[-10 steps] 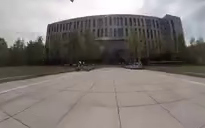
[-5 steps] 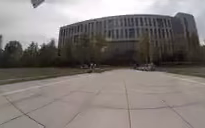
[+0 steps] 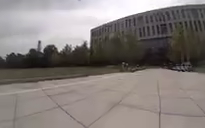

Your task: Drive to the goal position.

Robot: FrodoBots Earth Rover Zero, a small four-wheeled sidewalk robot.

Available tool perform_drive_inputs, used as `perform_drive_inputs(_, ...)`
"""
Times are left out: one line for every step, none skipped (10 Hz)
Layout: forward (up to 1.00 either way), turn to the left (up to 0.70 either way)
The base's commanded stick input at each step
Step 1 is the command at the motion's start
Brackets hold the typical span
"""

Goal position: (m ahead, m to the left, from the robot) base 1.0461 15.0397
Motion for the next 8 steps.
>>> perform_drive_inputs(0.00,0.70)
perform_drive_inputs(0.00,0.70)
perform_drive_inputs(0.00,0.70)
perform_drive_inputs(0.00,0.70)
perform_drive_inputs(0.00,0.70)
perform_drive_inputs(0.00,0.70)
perform_drive_inputs(0.00,0.70)
perform_drive_inputs(0.00,0.70)
